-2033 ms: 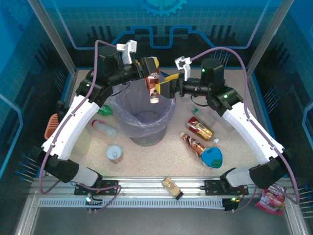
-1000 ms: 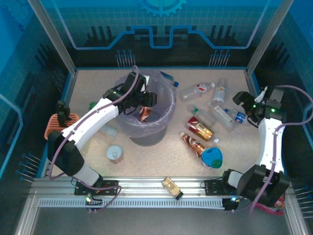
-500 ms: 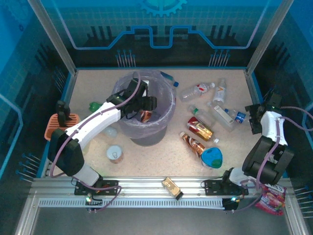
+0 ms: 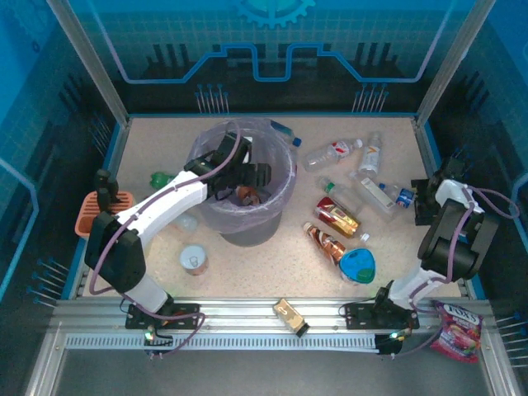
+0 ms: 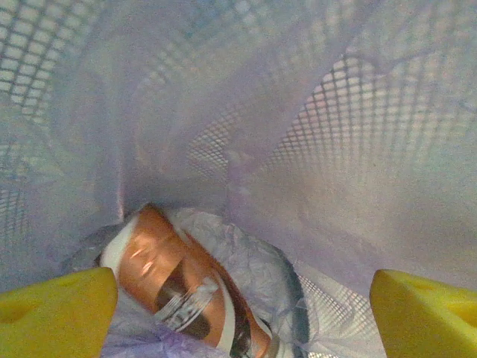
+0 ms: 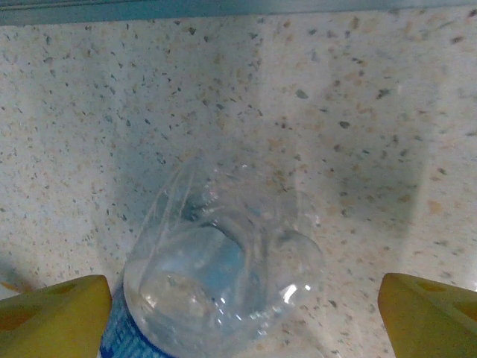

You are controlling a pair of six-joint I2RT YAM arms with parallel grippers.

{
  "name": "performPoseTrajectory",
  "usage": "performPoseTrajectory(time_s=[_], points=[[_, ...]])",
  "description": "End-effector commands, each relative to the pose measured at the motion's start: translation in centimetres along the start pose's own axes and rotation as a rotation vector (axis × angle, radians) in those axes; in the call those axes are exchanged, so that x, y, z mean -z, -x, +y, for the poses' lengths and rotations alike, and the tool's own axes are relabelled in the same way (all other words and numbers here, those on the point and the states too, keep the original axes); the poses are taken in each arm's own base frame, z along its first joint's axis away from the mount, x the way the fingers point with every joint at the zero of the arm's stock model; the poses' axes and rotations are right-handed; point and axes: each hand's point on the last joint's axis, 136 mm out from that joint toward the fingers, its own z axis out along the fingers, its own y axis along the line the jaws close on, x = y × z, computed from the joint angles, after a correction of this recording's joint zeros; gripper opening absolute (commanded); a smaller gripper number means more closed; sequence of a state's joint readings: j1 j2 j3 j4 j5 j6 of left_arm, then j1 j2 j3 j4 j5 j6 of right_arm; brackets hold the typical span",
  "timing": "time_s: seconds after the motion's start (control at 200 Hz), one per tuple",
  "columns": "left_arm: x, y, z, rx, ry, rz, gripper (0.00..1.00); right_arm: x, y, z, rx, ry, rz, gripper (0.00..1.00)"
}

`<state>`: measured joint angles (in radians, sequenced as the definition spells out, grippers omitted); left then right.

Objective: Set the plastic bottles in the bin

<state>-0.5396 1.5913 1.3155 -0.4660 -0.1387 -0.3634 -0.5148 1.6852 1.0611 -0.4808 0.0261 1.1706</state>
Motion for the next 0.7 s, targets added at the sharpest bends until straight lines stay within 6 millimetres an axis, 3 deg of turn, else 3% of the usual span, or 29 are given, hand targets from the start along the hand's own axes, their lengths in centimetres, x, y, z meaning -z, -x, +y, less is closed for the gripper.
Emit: performPoseTrajectory(time_s=[0.0,0.12,0.365,0.695], points=[[3.1,2.6,-0.9,-0.021,-0.017,-0.084,0.89,-0.4,0.4,2.1,-0.006,0.034,-0.022,0.93],[5.2,3.8,-1.1,-0.039,-0.025,-0.124,0.9,-1.6,0.6,2.4,-0.001,0.02,-0.018,0.93],[9.5,5.9,-1.9,-0.073,-0.053,-0.205,0.89,-3.6,0.6,2.4,0.021,-0.012,0.002,0.81],[13.6,7.2,-3.7,-0.033,-0.176,-0.275,0.9,-2.0,1.2,3.9,0.086,0.034,-0.02,0.52]])
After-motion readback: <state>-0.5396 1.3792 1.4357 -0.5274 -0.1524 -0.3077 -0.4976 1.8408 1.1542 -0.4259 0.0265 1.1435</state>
